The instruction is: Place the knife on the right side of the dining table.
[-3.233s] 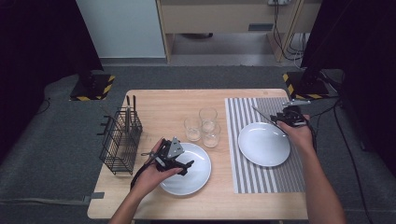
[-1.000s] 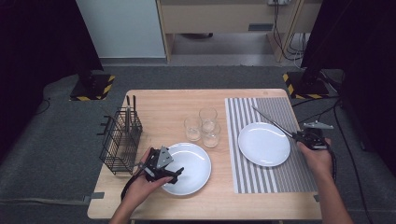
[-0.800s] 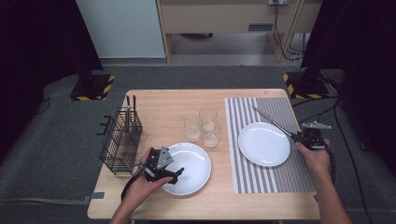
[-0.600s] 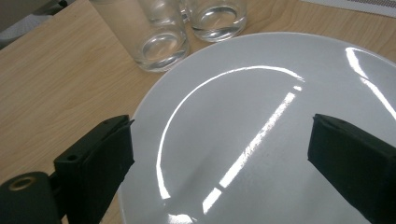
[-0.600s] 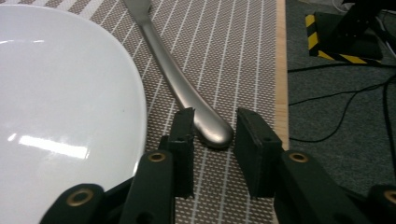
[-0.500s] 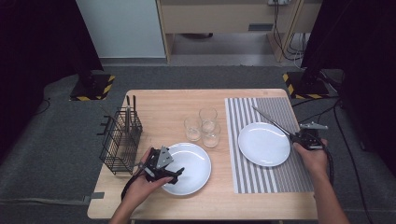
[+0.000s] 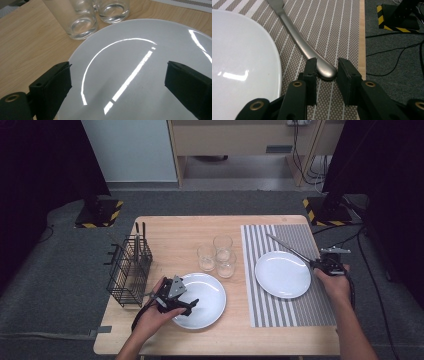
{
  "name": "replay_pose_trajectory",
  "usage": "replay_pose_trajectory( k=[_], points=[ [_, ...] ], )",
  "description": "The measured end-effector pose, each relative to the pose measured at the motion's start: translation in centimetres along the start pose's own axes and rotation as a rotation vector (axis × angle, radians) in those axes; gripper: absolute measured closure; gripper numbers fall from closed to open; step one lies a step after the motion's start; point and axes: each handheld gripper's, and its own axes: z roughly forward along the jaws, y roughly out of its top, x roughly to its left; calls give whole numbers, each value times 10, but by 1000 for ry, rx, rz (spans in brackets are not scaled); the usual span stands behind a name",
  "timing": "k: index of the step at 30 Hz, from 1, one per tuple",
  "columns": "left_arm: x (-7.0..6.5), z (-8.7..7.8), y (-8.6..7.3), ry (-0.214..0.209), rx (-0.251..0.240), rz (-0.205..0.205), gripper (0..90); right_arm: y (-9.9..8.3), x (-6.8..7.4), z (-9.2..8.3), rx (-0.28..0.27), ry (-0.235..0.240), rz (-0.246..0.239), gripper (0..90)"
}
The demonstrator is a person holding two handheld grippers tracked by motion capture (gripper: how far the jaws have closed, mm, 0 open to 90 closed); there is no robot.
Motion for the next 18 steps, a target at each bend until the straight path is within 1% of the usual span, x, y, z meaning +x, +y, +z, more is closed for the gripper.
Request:
replay_pose_trajectory(
  k=[3, 6, 8, 10, 14, 18],
  points=[
    [0, 0, -1, -4, 3, -3, 63, 4, -1, 4, 5, 0, -3, 687],
    [0, 0, -1, -15, 2, -4, 63, 8, -2, 7, 10, 1, 6, 678],
    [0, 1, -1, -16, 0, -6, 63, 13, -2, 10, 20, -5, -9, 672],
    [0, 0, -1, -16, 1, -6, 63, 16, -2, 11, 21, -6, -8, 671],
    [0, 0, -1, -14, 0, -8, 63, 17, -1, 12, 21, -3, -3, 663],
    [1, 0, -2, -10, 1, -10, 63, 17, 0, 12, 25, -6, -17, 664]
  ],
)
